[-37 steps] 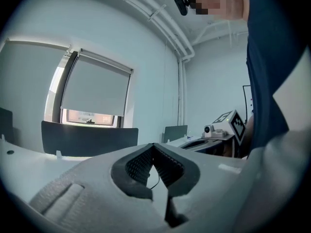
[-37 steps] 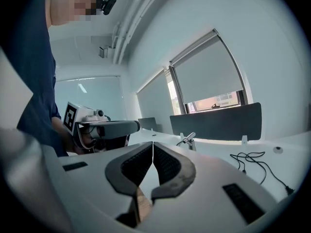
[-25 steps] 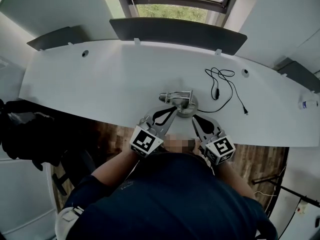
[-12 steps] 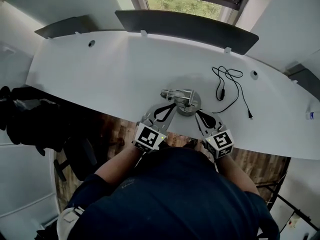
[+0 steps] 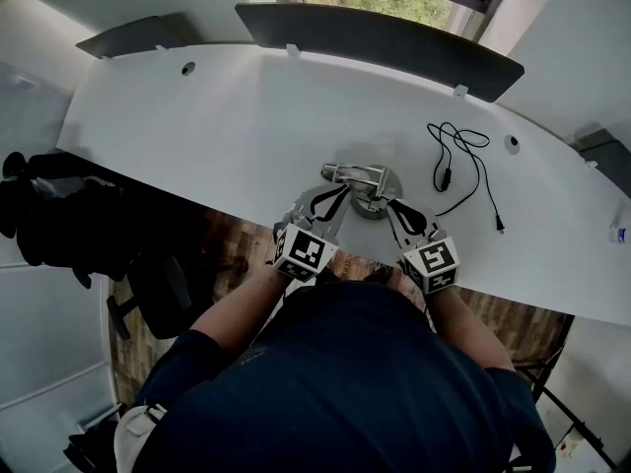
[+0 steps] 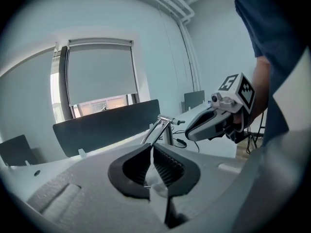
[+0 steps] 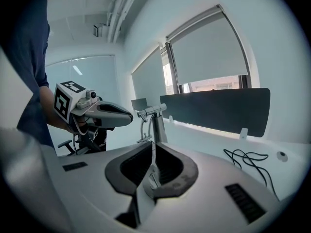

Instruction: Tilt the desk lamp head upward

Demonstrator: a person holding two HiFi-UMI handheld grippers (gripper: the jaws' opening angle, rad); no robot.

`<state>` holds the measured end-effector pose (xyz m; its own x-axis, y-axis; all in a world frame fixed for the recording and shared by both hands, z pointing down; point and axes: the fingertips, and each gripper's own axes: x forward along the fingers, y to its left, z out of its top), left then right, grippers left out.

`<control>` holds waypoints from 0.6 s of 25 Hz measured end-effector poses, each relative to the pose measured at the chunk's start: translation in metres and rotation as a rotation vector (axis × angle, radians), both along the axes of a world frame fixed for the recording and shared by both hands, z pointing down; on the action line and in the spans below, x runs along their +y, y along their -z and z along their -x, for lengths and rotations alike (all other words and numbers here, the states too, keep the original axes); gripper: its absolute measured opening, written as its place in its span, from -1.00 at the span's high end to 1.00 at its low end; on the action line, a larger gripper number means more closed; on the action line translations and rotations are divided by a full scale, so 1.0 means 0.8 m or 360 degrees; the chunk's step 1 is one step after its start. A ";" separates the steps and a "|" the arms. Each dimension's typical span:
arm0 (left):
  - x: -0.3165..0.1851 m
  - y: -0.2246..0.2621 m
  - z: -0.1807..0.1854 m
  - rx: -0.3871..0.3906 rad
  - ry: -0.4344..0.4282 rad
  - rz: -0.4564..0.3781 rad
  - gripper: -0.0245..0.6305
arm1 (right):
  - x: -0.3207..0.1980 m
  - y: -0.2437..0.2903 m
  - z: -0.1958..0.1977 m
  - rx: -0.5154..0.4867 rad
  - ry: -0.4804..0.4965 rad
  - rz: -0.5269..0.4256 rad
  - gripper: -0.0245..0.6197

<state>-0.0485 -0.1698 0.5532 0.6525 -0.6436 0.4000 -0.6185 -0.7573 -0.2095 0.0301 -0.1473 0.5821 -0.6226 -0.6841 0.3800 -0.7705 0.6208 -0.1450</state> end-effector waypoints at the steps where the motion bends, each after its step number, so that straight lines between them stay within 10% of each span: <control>1: -0.002 -0.002 0.001 -0.0023 0.0004 -0.0006 0.90 | -0.001 -0.003 0.001 0.0013 -0.0002 0.0004 0.87; 15: -0.030 -0.042 0.006 -0.0290 -0.0004 -0.0086 0.58 | -0.026 -0.041 0.011 0.0147 -0.0053 0.0005 0.46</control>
<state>-0.0536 -0.1942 0.5864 0.5739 -0.6661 0.4765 -0.5648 -0.7432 -0.3586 0.0211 -0.1685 0.6146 -0.5615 -0.7026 0.4371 -0.8010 0.5941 -0.0741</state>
